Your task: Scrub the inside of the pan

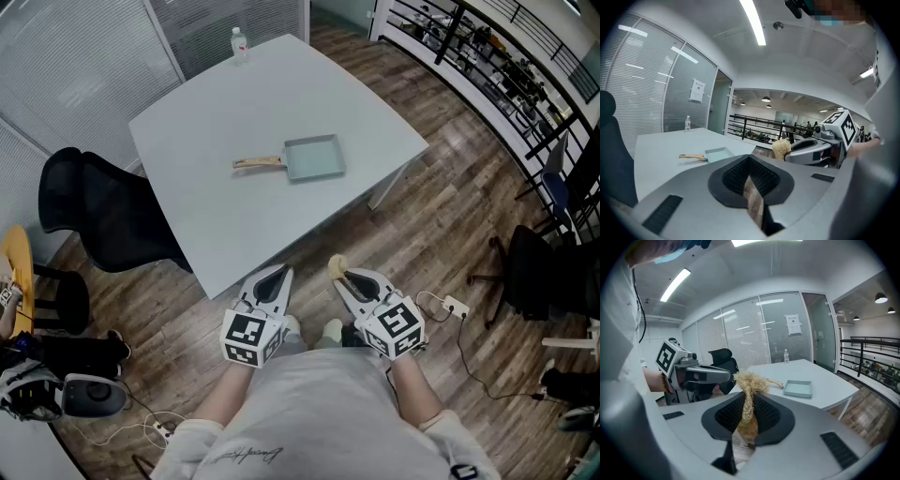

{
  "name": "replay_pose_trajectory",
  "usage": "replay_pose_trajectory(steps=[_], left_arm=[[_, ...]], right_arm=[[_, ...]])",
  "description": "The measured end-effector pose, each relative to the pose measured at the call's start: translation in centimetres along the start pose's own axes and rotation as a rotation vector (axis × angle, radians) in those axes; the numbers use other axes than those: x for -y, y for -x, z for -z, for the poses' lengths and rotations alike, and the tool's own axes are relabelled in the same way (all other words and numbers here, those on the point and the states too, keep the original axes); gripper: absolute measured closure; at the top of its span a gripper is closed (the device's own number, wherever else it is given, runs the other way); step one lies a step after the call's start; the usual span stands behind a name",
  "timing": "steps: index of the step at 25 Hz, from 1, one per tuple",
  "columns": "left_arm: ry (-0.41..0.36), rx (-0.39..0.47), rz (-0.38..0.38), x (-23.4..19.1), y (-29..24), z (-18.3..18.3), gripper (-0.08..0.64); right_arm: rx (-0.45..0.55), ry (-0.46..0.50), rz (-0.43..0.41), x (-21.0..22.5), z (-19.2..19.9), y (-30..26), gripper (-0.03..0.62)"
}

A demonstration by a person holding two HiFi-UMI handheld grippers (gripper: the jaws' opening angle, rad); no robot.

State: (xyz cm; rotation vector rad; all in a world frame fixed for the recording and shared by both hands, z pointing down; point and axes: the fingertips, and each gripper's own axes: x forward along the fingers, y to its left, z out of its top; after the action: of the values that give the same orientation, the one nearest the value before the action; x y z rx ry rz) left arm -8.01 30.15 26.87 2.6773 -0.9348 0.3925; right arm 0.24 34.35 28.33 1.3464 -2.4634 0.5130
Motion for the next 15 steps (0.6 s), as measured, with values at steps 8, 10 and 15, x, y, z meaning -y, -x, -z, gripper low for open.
replay_pose_trajectory(steps=[8, 10, 15], left_arm=[[-0.001, -0.002, 0.0, -0.2, 0.0, -0.3, 0.549], [-0.003, -0.005, -0.005, -0.3, -0.2, -0.3, 0.549], [0.008, -0.018, -0.016, 0.1, -0.3, 0.0, 0.549]], right_arm=[[-0.015, 0.009, -0.011, 0.0, 0.0, 0.2, 0.52], [-0.017, 0.008, -0.016, 0.2, 0.1, 0.2, 0.52], [0.019, -0.046, -0.029, 1.0, -0.5, 0.8, 0.517]])
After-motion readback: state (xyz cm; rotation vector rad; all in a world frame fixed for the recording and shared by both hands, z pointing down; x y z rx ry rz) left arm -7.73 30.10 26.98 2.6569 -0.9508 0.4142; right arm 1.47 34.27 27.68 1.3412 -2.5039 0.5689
